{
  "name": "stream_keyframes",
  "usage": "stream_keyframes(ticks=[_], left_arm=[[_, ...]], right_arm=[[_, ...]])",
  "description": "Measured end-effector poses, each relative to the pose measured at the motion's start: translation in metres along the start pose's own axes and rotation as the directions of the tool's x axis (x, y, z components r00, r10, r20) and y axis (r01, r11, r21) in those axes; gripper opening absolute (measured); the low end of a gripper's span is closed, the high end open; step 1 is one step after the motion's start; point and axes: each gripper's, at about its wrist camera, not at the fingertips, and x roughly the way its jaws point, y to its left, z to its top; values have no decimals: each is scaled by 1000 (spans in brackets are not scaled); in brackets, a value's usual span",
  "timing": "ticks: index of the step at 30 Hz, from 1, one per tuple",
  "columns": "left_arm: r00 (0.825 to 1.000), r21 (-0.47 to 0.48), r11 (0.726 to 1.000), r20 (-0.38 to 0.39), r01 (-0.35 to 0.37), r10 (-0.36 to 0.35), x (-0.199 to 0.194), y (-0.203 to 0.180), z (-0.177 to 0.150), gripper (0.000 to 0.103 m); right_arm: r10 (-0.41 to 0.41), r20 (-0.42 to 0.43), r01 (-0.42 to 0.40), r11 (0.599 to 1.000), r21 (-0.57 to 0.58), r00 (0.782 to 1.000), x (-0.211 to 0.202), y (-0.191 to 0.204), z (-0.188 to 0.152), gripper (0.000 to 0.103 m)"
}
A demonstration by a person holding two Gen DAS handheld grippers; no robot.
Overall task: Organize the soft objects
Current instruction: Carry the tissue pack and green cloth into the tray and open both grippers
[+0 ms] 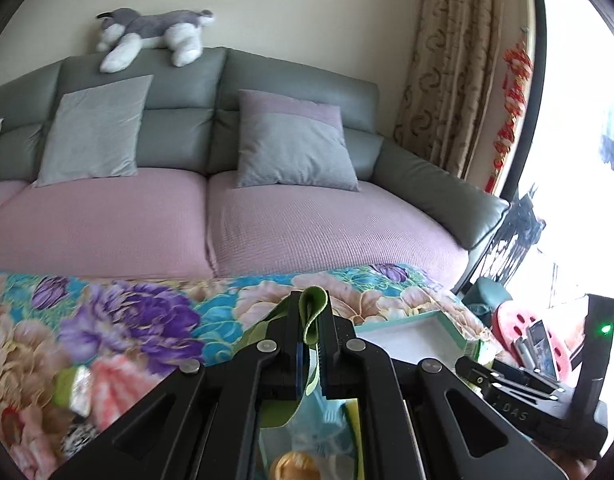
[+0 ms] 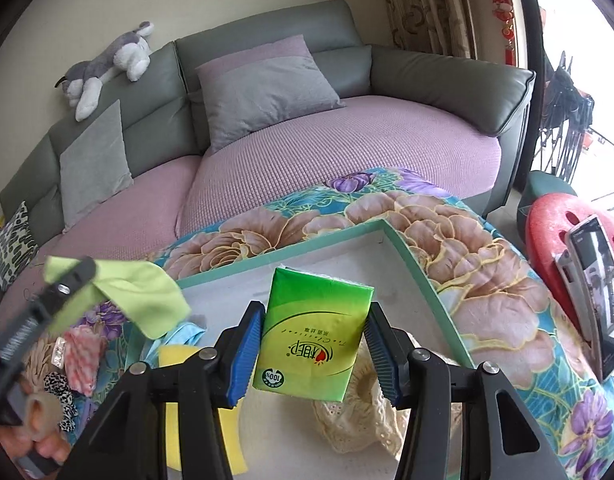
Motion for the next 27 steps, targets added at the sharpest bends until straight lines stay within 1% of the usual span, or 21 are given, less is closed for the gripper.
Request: stream_keyframes(ticks=[2,6,8,11,13,15,20,25,26,27], left_arm=[[1000,10,1000,-20,0,0,12,-3,-4,5],[995,5,1000,-98,-12,12,40,-3,-17,5],[992,2,1000,-124,-10,10,48,-3,-22,5],[980,9,1000,-197,-17,18,65,-4,-32,5],[973,5,1000,-229,-22,23,72,-3,-38,5],[962,-4,999,-272,-34,32,80,-1,-44,5],[945,-8,999,-325,-46,41,89,3,-54,5],[940,-16,999,-339,-48,40,83,4,-55,6],[939,-16,999,-340,-50,41,79,4,-54,6],[938,-18,998,-343,-52,43,75,5,-51,9]], right_arm=[[-2,-11,2,1000,-4,1000,4,1,-1,54],[-13,-32,12,1000,-16,999,11,3,-4,54],[-11,-38,10,1000,-19,999,13,4,-5,54],[-13,-49,12,1000,-25,999,16,6,-6,54],[-19,-60,17,999,-31,998,19,7,-7,54],[-22,-67,20,999,-37,997,21,8,-8,54],[-31,-86,27,998,-52,996,26,10,-10,54],[-63,-95,55,995,-81,993,28,13,-12,55],[-75,-94,67,994,-87,993,29,14,-12,55],[-85,-97,76,993,-91,992,29,14,-12,55]])
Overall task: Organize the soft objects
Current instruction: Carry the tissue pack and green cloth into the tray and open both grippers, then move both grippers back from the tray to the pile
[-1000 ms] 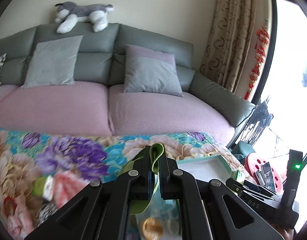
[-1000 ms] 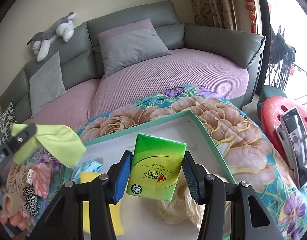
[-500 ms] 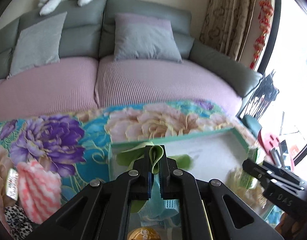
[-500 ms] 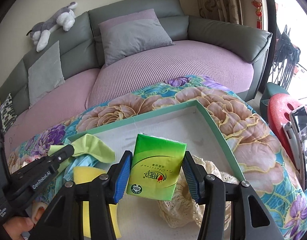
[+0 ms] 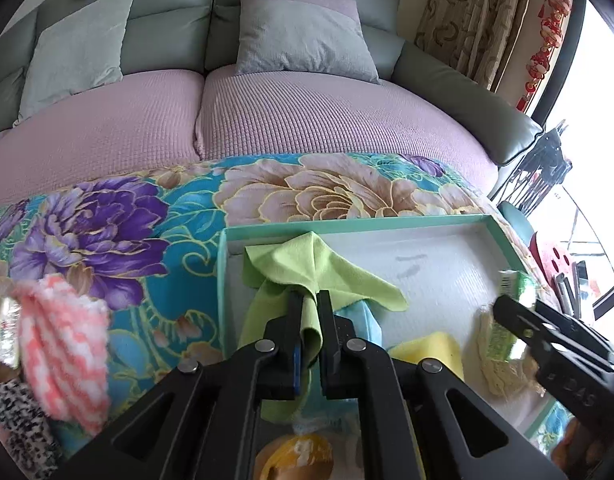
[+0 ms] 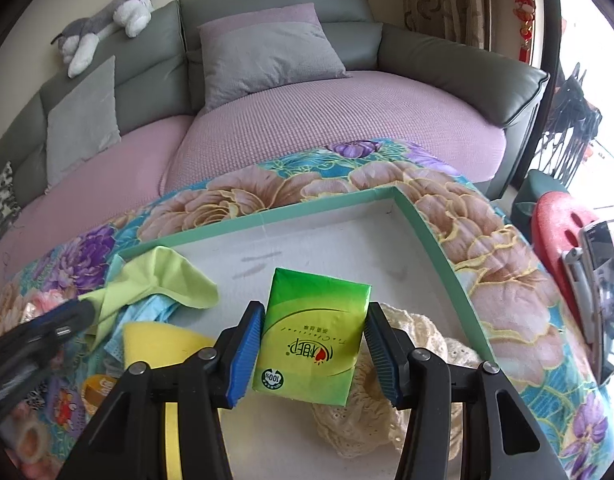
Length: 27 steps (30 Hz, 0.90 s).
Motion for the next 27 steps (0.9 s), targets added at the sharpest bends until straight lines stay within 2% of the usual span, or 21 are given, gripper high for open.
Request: stream_keyframes(ticks=[3,4,7,9,11,15,17,18,21,24,27], left_arm=[[1000,-18,1000,-8,-18,18,-18,6,-3,30],[1000,-24,1000,-2,-21,21,-25,8,-5,32],[999,-40,999,18,-26,27,-49,18,-14,33],[999,-63,997,21,-49,50,-63,26,-25,33],[997,-88,994,20,-71,73,-77,38,-37,33],[990,-144,981,38,-131,137,-99,62,-47,33],[982,-182,970,66,-161,176,-113,76,-48,33],[977,-206,963,87,-173,194,-121,86,-48,33],[956,-279,934,121,-224,266,-136,113,-51,47],[938,-337,900,108,-277,329,-145,138,-58,51],[922,-402,861,92,-311,376,-154,163,-66,63]], right_arm=[[-14,-16,14,1000,-9,1000,2,1,-1,55],[-15,-25,15,1000,-15,1000,4,1,-1,55],[-37,-50,35,999,-40,998,9,6,-3,56],[-51,-58,48,998,-48,997,10,8,-5,59],[-58,-56,55,997,-52,997,8,10,-4,75],[-70,-39,67,995,-71,997,3,18,-2,85],[-90,-32,87,992,-92,995,2,24,-2,103],[-96,-25,93,991,-100,995,0,27,-2,103],[-98,-11,96,991,-96,995,-5,33,0,103],[-112,-7,111,988,-107,994,-9,41,0,103],[-111,8,111,985,-134,994,-15,56,1,103]])
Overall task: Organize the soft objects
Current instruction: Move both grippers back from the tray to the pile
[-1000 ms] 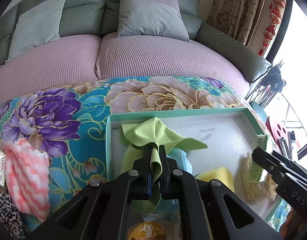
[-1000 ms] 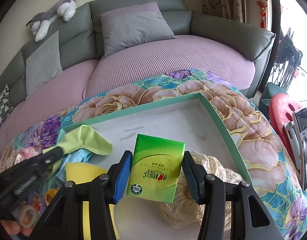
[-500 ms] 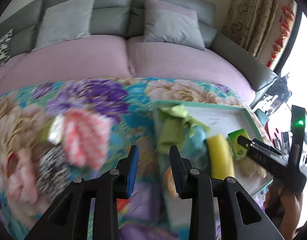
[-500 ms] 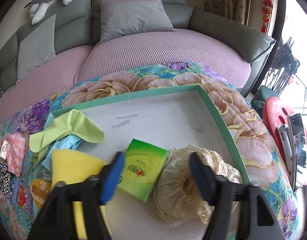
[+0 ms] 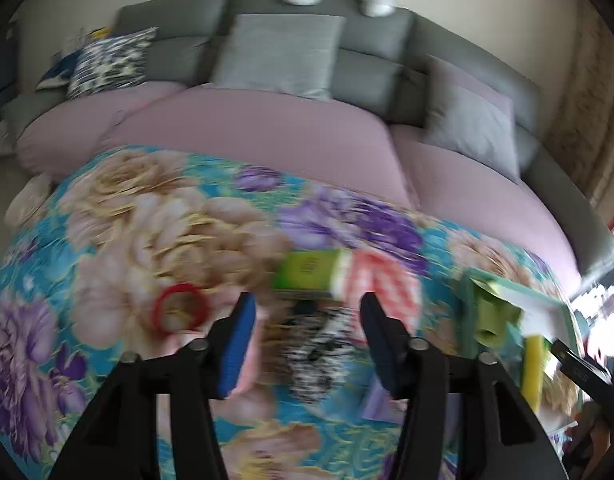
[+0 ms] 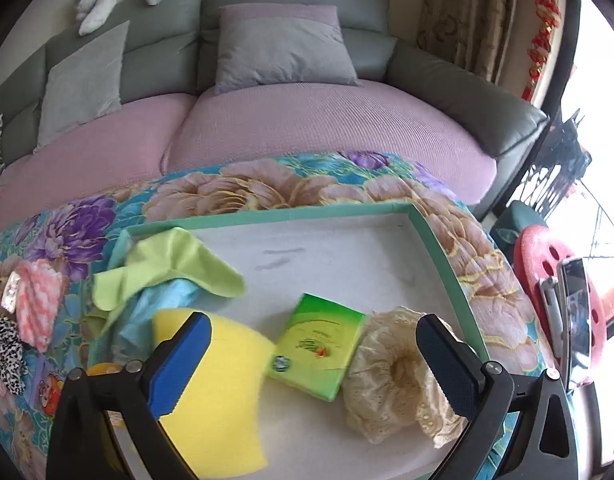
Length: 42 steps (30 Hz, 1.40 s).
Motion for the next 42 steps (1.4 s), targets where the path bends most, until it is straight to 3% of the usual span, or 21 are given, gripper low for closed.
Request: stream_keyframes(ticks=[4,7,14,32,42], left_arm=[[997,-50,995,14,-81,82,-3,31,3,82],[991,-78,988,-1,-132,132,-2,52,2,90],[986,-121,979,-44,-165,161,4,86,-4,91],[980,-252,952,-132,-176,147,27,143,-19,91],[966,-328,909,-132,-256,224,16,179,-24,91]], right_arm=[[56,43,-54,998,-45,998,-18,26,4,103],[123,64,-117,989,-87,990,-31,50,5,103],[303,27,-292,937,-192,953,-45,121,-7,103],[463,-82,-458,808,-370,883,-57,250,-48,103],[531,-109,-516,721,-463,840,-78,302,-69,103]])
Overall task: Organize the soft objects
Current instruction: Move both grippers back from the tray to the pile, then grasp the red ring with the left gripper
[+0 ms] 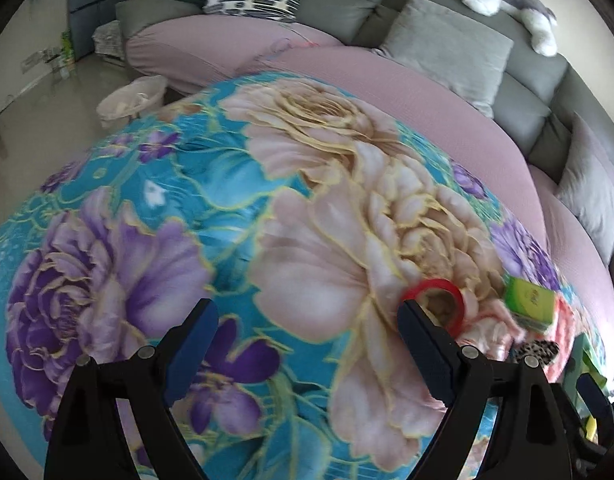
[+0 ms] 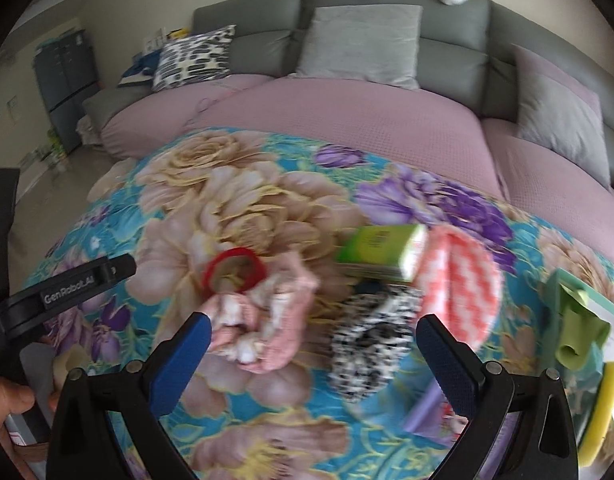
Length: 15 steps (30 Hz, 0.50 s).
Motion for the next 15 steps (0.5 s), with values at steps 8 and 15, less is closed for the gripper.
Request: stream_keyframes(ticks=[8,15], left_arm=[[998,-64,996,20,-57,59,-5,33,6,91],[999,-71,997,-11,-33,33,6,42,5,91]], right_arm=[[32,-16,-33,999,-36,999,13,26,0,103],[-14,-39,14,1000,-5,999,20,14,0,103]])
